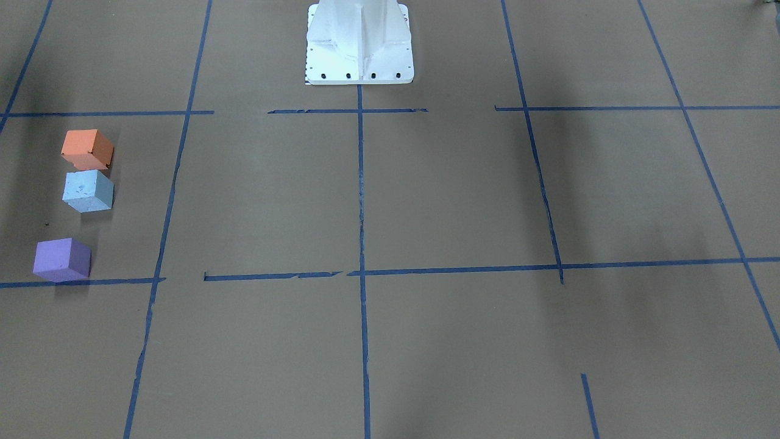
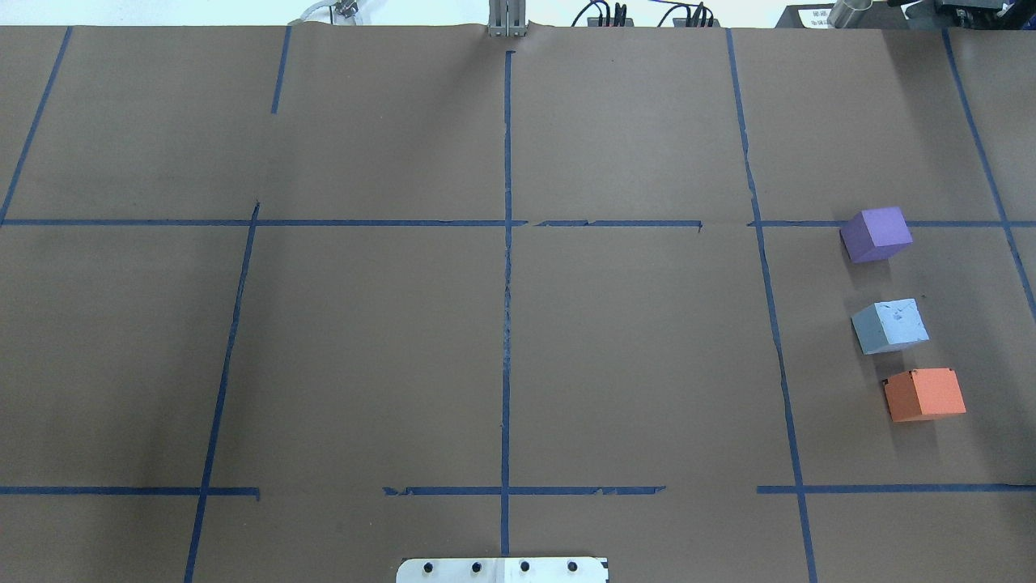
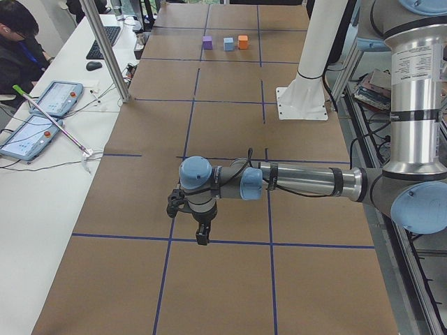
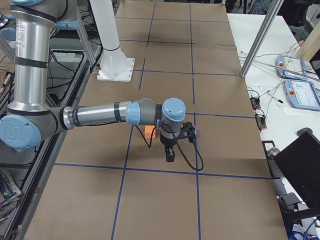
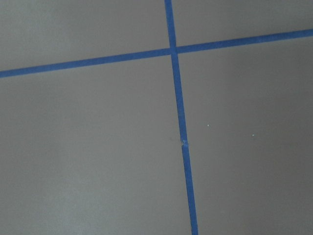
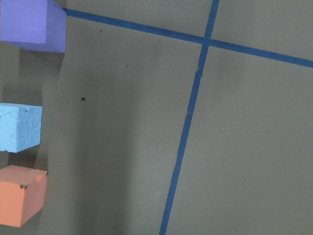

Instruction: Place blue block between orange and purple blocks

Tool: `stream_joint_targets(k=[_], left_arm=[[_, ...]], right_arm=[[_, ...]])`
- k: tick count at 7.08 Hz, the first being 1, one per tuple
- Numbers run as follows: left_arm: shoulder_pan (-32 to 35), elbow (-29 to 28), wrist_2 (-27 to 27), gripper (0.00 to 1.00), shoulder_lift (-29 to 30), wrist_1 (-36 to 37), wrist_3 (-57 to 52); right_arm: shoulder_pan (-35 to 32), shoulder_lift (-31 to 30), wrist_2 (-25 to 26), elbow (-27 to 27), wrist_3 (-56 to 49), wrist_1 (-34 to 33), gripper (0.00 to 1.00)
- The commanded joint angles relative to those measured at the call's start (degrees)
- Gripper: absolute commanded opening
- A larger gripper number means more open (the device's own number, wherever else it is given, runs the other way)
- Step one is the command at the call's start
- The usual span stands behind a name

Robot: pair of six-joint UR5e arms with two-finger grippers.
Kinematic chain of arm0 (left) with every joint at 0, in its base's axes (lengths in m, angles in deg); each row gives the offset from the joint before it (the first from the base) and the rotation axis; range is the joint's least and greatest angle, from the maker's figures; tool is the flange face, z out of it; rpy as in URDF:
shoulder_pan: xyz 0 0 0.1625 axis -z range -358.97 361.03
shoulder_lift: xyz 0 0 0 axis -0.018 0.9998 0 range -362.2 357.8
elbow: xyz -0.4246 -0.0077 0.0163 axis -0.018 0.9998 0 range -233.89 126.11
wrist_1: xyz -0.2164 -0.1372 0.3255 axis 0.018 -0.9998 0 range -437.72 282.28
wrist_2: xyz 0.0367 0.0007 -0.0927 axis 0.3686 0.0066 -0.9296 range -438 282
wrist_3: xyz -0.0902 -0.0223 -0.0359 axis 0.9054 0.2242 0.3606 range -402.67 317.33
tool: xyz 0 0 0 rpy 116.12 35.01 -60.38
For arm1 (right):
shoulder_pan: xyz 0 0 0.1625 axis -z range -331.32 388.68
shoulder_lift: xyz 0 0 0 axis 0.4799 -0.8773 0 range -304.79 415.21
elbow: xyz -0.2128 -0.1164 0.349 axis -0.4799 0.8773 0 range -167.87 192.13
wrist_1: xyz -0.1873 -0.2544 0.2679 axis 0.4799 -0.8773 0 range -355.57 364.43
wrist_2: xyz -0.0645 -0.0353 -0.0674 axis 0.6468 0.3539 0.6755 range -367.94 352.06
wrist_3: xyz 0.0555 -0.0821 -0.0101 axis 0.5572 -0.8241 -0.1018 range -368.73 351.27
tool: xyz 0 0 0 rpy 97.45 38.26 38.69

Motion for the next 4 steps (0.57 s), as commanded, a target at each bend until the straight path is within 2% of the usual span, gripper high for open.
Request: stream_joint_targets(k=[1, 4], left_arm=[[0.0, 0.1, 0.1, 1.00, -1.6, 0.2, -0.2], [0.0, 0.4, 0.0, 1.00, -1.6, 0.2, -0.2]], right_arm=[[-0.1, -0.6, -0.4, -0.1, 0.1, 0.2, 1.00], [-0.1, -0.4, -0.3, -0.1, 0.5, 0.3, 1.00]])
